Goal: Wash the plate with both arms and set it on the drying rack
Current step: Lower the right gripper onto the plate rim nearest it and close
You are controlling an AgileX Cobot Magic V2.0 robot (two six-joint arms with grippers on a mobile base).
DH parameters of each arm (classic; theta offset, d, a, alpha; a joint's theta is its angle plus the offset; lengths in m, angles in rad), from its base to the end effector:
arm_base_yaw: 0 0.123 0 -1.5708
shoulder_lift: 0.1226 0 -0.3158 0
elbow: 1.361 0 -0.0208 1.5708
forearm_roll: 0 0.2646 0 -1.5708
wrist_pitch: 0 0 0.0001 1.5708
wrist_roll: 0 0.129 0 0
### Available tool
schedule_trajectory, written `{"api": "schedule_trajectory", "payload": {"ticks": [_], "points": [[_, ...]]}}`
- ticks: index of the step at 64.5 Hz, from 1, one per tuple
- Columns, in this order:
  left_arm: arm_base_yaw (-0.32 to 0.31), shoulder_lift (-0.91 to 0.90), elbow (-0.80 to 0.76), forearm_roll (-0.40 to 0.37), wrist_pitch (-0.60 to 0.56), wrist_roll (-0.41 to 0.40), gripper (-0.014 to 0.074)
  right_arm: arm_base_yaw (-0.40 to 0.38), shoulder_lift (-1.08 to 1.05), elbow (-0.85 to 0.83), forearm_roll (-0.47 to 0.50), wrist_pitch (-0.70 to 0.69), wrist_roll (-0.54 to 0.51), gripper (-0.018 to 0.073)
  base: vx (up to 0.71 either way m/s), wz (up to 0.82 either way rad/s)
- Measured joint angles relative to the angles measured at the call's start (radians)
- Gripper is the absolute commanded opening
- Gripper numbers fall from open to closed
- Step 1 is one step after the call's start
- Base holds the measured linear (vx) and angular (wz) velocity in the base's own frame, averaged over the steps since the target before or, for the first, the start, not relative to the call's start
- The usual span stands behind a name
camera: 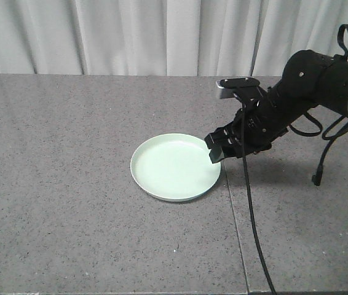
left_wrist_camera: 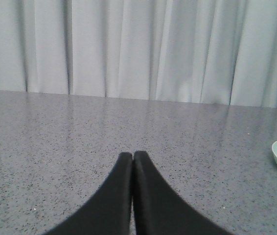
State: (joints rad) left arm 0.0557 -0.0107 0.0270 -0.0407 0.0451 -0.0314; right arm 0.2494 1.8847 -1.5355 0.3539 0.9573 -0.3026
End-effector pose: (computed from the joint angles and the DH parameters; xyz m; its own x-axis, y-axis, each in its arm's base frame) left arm 0.0775 0.0041 0.2010 0.0296 -0.0705 -0.9971 -0.0518 0.9961 -0.0719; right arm 0.4178 0.1442 0.2459 -0.8639 -0.3120 -0.3955 -0.4211 0.8781 0.2272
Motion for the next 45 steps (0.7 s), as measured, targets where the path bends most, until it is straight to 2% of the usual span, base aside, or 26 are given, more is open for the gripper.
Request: {"api": "schedule_trajectory", "payload": {"ticks": [24,36,45], "points": [[0.000,0.000,0.000,0.000,0.000,0.000,-0.0006,0.001,0.114,-0.056,0.033,-0.043,-0.001,0.0410,0.00,0.00],[0.000,0.000,0.000,0.000,0.000,0.000,-0.0006,0.001,0.143,-0.056,0.060,-0.051,-0.012,0.0311,0.00,0.00],[0.000,0.000,0.000,0.000,0.000,0.000,-0.0006,0.001,0.151,-0.056,0.064,-0.051,-0.015,0.0200,0.00,0.00]]}}
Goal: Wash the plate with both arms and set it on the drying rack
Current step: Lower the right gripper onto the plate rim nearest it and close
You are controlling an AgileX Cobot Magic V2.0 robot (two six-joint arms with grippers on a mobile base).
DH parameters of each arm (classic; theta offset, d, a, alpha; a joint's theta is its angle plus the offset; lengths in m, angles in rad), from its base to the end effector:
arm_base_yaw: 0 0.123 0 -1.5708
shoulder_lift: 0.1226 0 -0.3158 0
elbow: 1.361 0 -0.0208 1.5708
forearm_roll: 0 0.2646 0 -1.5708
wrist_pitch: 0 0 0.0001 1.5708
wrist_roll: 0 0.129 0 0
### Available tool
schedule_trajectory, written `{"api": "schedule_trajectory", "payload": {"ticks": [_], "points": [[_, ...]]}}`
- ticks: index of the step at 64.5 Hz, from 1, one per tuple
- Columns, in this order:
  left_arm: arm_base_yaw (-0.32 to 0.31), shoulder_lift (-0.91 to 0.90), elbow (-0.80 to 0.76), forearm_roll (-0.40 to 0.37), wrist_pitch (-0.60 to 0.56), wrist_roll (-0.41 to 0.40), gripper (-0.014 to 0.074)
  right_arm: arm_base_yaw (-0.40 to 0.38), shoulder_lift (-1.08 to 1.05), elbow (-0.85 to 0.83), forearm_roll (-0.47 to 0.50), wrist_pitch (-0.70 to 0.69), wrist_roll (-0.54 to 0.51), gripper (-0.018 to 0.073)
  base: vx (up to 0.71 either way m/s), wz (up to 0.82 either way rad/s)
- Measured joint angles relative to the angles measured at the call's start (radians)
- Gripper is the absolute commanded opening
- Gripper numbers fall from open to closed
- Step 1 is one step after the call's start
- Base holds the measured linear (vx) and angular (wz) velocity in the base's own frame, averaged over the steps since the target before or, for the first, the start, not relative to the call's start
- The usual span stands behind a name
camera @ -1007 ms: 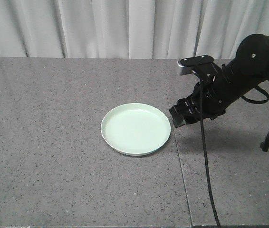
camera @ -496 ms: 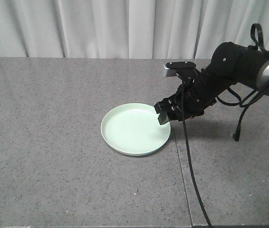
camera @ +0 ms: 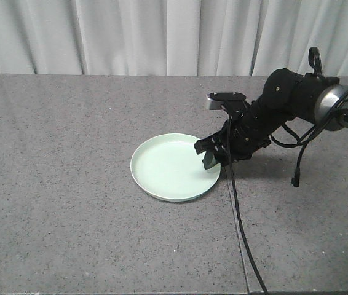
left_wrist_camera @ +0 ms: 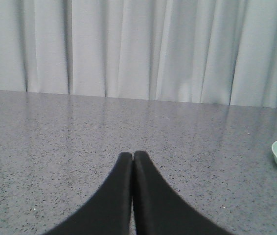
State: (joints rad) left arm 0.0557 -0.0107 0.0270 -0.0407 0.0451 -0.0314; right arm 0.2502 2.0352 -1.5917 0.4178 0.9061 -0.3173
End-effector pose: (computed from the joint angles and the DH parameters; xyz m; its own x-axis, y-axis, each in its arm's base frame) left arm 0.0775 0.0041 0.2010 0.0296 -0.0705 -0.9971 -0.0518 0.9961 -0.0719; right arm 0.4473 0.1569 0.1984 -0.8911 -0.2766 -0.3598 -0.3865 0.8781 0.2821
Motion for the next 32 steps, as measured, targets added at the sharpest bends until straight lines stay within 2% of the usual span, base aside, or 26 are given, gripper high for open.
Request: {"api": "schedule_trajectory", "payload": {"ticks": [19,32], "points": [[0.000,0.000,0.000,0.000,0.000,0.000,-0.0006,0.000,0.000,0.000,-0.002,-0.002,-0.005,0.0008,0.00,0.00],[0.000,0.000,0.000,0.000,0.000,0.000,-0.0006,0.000,0.000,0.000,-0.008,-0.002,-0.005,-0.0008,0.00,0.00]]}}
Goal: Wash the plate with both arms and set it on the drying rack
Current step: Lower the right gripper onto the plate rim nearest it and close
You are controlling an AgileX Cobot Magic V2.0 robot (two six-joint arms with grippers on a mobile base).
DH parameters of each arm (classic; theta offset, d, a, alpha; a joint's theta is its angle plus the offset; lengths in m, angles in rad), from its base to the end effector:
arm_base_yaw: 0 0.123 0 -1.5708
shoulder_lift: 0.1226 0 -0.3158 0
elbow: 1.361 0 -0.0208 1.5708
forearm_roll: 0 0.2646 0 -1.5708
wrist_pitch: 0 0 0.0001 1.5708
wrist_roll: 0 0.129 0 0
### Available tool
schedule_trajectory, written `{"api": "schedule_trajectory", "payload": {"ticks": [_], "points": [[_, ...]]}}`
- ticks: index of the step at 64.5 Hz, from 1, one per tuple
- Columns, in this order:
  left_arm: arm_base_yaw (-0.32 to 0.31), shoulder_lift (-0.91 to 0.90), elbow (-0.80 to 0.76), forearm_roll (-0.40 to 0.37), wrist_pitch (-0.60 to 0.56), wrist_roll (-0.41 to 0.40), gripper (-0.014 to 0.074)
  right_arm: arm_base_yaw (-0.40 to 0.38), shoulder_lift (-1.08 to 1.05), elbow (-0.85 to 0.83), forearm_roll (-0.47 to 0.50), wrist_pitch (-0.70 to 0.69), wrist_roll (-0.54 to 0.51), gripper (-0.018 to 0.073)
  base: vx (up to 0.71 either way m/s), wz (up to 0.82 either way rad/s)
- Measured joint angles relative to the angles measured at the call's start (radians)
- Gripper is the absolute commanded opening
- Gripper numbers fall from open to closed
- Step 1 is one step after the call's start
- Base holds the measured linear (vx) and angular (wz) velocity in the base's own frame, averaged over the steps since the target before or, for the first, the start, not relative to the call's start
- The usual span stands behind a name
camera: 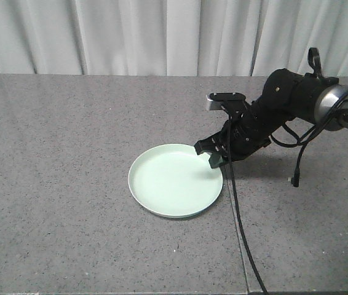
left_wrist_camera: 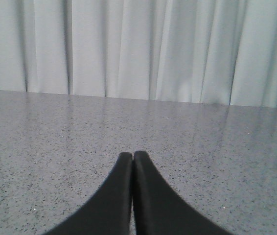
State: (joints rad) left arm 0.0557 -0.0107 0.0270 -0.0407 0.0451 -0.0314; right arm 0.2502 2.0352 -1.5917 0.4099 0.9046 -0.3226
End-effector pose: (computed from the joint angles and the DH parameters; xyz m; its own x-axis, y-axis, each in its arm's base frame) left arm 0.0775 0.0041 0.2010 0.0296 -0.0705 -0.9971 -0.0518 0.9961 -0.0719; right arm 0.4476 0.1561 0.1981 -0.8872 -0.2858 -0.3621 -0.3940 0.8777 0.2727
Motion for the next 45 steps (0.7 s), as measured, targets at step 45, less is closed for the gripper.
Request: {"api": "schedule_trajectory", "payload": {"ticks": [45], "points": [[0.000,0.000,0.000,0.000,0.000,0.000,-0.0006,0.000,-0.015,0.000,0.005,0.025,0.001,-0.0007,0.00,0.00]]}}
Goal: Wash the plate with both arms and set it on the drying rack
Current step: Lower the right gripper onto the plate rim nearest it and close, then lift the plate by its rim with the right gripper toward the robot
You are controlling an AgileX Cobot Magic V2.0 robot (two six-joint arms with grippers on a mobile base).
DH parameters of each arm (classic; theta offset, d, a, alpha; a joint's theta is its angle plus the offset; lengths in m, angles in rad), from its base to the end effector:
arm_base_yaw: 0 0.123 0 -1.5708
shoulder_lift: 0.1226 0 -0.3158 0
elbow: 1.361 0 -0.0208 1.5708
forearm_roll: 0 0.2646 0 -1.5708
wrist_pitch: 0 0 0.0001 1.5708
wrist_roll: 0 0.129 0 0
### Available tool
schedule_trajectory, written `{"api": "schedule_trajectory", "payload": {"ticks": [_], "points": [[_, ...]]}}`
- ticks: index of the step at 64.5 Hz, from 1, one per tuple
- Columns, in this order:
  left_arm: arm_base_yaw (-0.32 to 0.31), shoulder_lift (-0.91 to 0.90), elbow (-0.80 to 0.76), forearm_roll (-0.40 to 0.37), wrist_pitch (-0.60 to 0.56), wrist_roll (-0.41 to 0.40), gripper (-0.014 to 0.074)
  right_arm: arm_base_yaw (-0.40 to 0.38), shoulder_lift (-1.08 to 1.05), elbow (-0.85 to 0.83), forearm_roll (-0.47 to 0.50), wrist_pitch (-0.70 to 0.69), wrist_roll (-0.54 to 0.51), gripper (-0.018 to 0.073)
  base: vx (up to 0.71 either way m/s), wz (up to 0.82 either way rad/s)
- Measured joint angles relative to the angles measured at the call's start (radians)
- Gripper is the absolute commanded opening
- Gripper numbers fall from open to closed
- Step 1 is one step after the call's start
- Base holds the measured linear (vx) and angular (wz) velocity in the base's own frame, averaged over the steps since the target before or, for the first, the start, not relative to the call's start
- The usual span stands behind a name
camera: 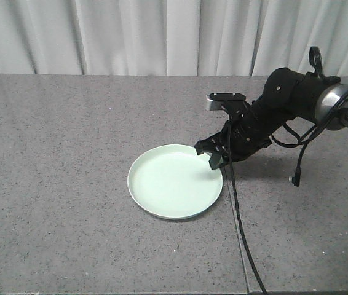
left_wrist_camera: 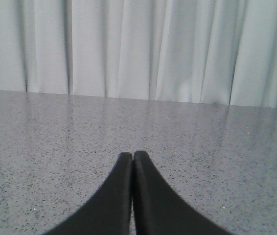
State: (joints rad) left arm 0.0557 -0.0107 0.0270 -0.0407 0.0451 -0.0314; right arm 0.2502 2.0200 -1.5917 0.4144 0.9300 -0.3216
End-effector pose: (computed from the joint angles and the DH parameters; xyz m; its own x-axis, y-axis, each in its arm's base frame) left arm 0.0775 0.0041 0.2010 0.0296 -0.0705 -0.9971 -0.0518 0.9961 -0.0719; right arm 0.4432 0.1563 0.2046 -0.8888 -0.2901 -0.3548 -0.3975 0.8733 0.2817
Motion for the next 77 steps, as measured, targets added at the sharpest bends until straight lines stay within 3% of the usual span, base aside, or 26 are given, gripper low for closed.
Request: {"api": "schedule_trajectory", "payload": {"ticks": [43,77], "points": [[0.000,0.000,0.000,0.000,0.000,0.000,-0.0006,0.005,-0.275,0.010,0.159,0.175,-0.001,-0.0004,0.00,0.00],[0.000,0.000,0.000,0.000,0.000,0.000,-0.0006,0.008,-0.659,0.501,0.213,0.105,-0.063,-0.0004,0.00,0.00]]}}
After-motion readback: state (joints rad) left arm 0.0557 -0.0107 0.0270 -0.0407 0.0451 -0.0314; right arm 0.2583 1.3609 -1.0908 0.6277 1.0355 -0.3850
